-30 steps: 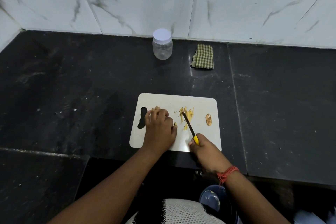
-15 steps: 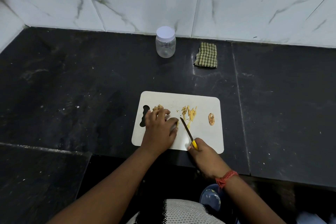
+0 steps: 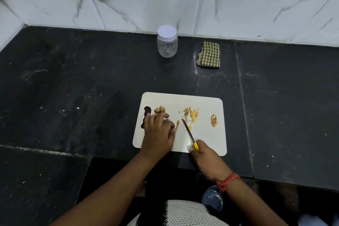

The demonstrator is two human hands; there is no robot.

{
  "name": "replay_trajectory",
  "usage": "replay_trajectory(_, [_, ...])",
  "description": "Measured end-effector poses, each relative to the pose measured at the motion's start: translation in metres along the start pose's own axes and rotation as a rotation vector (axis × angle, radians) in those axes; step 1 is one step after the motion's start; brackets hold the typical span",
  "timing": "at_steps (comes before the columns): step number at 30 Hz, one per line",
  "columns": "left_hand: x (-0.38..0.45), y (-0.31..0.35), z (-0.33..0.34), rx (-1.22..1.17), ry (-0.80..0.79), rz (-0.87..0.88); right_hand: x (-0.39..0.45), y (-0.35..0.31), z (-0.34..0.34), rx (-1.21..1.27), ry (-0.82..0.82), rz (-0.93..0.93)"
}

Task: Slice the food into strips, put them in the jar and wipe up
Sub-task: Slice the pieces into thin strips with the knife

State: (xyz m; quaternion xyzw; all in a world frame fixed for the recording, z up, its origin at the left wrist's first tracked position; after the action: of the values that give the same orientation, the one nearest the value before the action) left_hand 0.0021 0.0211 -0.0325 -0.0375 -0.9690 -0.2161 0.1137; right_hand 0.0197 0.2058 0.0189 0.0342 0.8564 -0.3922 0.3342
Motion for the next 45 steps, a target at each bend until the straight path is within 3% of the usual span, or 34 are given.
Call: replay_trajectory(45, [0.011,0.005,0.012,0.113,-0.090,-0.016,0.007,-0.007,-0.002,-0.198,0.004,-0.037])
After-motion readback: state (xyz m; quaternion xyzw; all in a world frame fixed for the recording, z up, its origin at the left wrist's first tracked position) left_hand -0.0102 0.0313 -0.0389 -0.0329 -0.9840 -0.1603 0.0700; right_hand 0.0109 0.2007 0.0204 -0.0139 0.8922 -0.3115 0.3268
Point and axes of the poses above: each hand's wrist, its own x-axis towards the middle knuckle, its own z-axis out of the palm, y = z × x, the point moved 2 cm from there along x, towards the middle knuckle, and after that the axes turned 3 degrees about z, right-handed, at the moved point
